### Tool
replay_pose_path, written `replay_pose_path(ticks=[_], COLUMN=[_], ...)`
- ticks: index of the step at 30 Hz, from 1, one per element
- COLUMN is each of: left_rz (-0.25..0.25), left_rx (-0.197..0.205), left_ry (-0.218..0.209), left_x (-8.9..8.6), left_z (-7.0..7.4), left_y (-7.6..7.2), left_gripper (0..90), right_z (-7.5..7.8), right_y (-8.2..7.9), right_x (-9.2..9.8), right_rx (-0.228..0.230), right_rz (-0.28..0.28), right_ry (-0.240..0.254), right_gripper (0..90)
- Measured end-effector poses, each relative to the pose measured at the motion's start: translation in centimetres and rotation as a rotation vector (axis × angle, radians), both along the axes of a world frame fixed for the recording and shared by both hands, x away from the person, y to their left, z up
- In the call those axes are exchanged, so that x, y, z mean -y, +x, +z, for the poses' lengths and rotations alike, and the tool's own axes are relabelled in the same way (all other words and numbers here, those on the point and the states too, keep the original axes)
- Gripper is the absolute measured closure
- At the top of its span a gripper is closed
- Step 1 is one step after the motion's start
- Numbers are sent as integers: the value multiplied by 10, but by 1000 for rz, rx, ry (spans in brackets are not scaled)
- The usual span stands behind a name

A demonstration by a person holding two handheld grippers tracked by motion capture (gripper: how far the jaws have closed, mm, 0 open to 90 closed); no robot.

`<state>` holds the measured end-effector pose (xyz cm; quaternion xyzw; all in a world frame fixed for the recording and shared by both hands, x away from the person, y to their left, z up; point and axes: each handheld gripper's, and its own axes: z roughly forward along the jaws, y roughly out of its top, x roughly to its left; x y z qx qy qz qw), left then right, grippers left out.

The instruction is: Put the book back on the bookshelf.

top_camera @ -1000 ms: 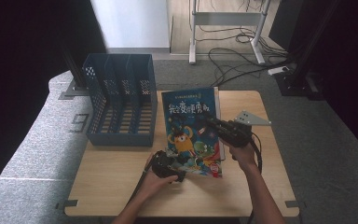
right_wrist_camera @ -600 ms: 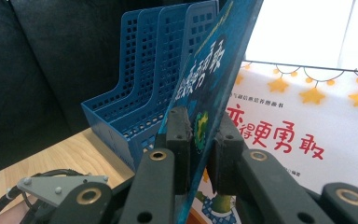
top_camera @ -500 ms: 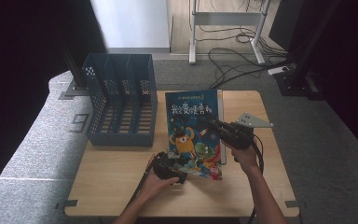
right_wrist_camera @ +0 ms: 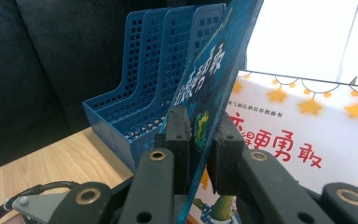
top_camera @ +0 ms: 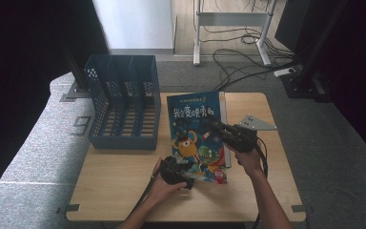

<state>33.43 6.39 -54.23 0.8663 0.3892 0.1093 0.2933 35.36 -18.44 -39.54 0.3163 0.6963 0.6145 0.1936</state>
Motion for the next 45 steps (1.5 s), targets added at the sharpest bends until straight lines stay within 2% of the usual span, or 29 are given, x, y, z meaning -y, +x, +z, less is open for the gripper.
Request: replay_pose_path(ticks=[3,4,6,7,10,15,19,26,32,37,45], left_rz=[8,13,31,37,42,42,43,41,38,41,30], left_rx=[2,3,3,-1,-18,-26,-17,-10,-3,-10,7], left_ry=[-1,-1,0,-4,-21,-35,-28,-20,-21,-39,-55], left_x=[-1,-2,-4,-6,-9,-12,-13,-12,-13,-16,-23], left_z=[0,-1,-1,0,1,2,1,1,0,1,1], left_y=[3,5,11,14,18,18,16,14,12,10,4], left_gripper=[0,0,0,0,0,0,0,0,0,6,29], right_z=[1,3,4,5,6,2,0,-6,-5,-5,-6], right_y=[0,-1,-2,-3,-2,1,-5,-12,-19,-23,-36], right_x=[-2,-5,-7,-9,-11,-7,-6,3,4,7,10], right_rx=[23,47,56,72,85,85,95,84,78,61,55], right_rz=[21,30,30,28,27,33,34,53,57,67,80], right_ry=[-6,-15,-21,-30,-40,-22,-13,15,2,1,-15], right_gripper=[792,792,792,793,793,795,798,808,810,815,822])
